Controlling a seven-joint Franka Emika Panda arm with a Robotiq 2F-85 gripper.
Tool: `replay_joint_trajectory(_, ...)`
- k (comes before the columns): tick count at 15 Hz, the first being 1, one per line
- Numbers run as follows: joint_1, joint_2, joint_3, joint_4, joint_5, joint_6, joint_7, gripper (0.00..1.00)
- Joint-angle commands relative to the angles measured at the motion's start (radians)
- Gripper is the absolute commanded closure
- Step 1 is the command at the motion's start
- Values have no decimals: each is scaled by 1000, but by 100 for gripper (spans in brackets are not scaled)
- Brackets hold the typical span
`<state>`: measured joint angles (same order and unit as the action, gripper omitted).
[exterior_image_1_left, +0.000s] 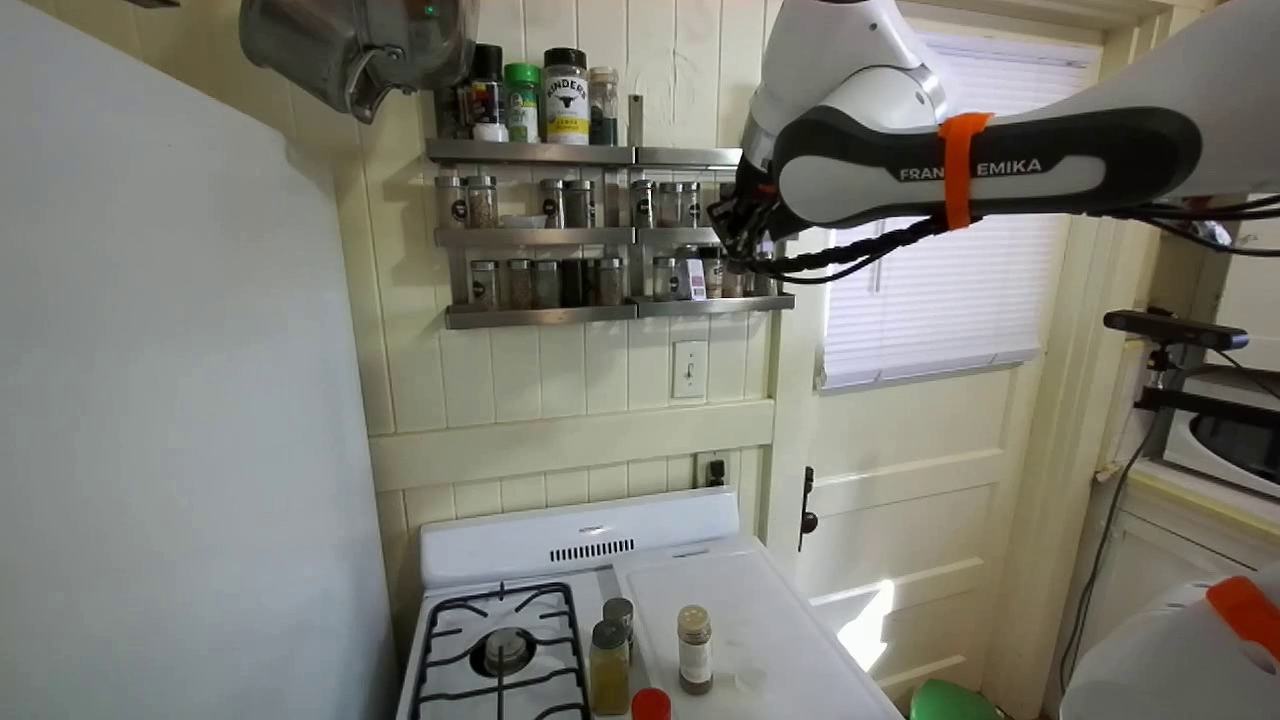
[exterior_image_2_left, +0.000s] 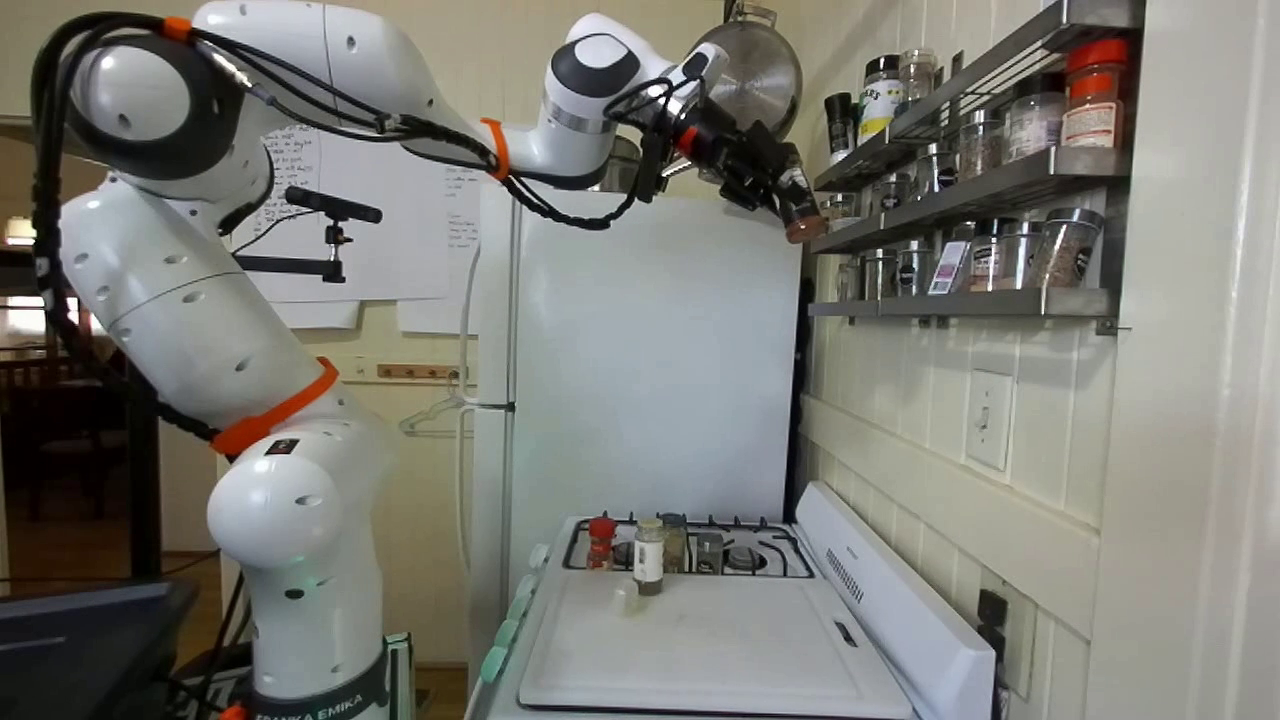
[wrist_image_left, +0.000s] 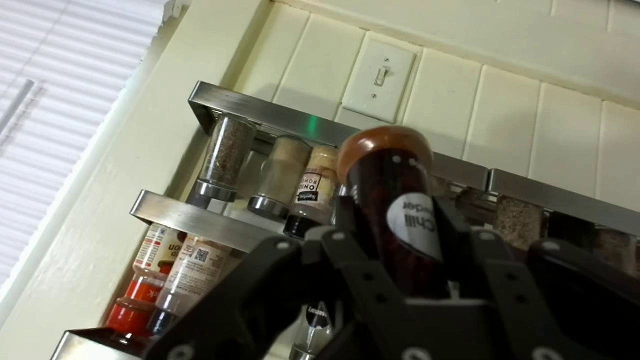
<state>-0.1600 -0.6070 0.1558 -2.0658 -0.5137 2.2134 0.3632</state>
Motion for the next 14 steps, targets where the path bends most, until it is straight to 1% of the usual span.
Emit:
replay_joint_trajectory(1, 2, 23, 3, 18, 12, -23, -33, 84)
replay_joint_trajectory(8, -15, 37, 10, 82, -21, -40, -55, 84)
replay_joint_trajectory(10, -29, 37, 16, 116, -40, -44, -53, 84)
replay_joint_trajectory(14, -43, 58, 7, 200, -57, -59, -78, 84)
